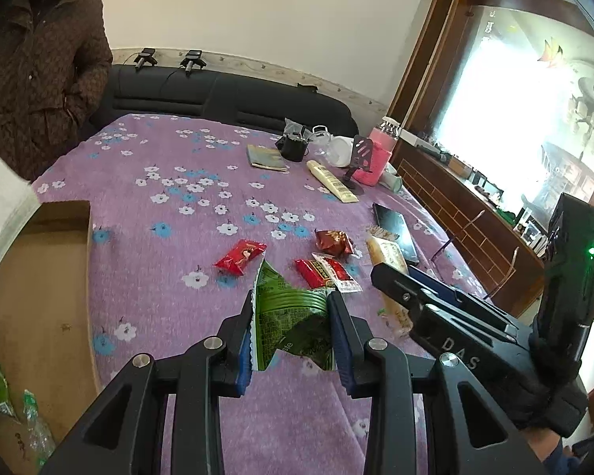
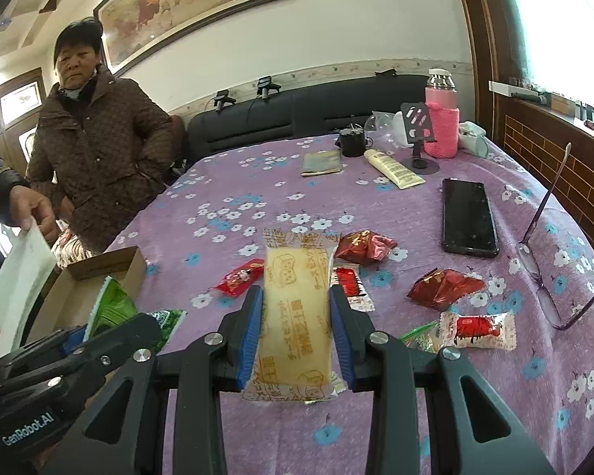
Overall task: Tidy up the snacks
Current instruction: 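Carry the green packet and cream wafer bar over the cardboard tray with both grippers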
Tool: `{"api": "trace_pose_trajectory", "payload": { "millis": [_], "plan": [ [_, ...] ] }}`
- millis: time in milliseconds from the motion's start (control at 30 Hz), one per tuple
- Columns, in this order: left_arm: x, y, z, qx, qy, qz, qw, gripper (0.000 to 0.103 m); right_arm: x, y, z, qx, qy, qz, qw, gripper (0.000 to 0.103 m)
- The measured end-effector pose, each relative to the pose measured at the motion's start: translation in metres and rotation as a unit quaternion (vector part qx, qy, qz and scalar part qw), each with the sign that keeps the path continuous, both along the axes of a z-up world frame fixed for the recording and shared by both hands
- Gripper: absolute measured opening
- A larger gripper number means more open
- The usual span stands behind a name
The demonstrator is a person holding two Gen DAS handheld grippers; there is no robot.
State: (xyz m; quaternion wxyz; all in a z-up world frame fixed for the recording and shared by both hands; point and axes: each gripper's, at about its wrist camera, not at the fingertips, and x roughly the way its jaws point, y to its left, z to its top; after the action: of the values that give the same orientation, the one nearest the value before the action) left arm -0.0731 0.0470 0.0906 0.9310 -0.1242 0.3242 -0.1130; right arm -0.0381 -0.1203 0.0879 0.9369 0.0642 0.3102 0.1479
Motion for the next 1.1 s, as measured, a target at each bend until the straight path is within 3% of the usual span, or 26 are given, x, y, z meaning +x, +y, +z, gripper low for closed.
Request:
{"api": "trace_pose_trajectory", "payload": {
  "millis": [367, 533, 733, 867, 1100],
  "plan": [
    [-0.027, 0.028, -0.006, -0.01, 0.001, 0.017, 0.9998, 0.035, -0.021, 0.037, 0.03, -0.002, -0.019, 0.088, 0.996, 0.033],
    [-0.048, 0.046, -0.011, -0.017, -0.002, 0.026, 0.9995, 0.035, -0.029, 0.073, 0.078, 0.017, -0.038, 0.205, 0.978, 0.033],
    [-0.057, 0.069, -0.014, -0.033, -0.005, 0.049, 0.9982, 0.035, -0.032, 0.177, 0.109, 0.005, -0.019, 0.334, 0.942, 0.033],
    [-0.06, 0.085, -0.016, -0.039, -0.005, 0.061, 0.9973, 0.035, -0.02, 0.21, 0.091, -0.016, 0.013, 0.333, 0.943, 0.033],
    [-0.073, 0.123, -0.017, -0.056, -0.01, 0.088, 0.9945, 0.035, -0.008, 0.149, 0.064, -0.001, 0.042, 0.27, 0.962, 0.033]
  ]
}}
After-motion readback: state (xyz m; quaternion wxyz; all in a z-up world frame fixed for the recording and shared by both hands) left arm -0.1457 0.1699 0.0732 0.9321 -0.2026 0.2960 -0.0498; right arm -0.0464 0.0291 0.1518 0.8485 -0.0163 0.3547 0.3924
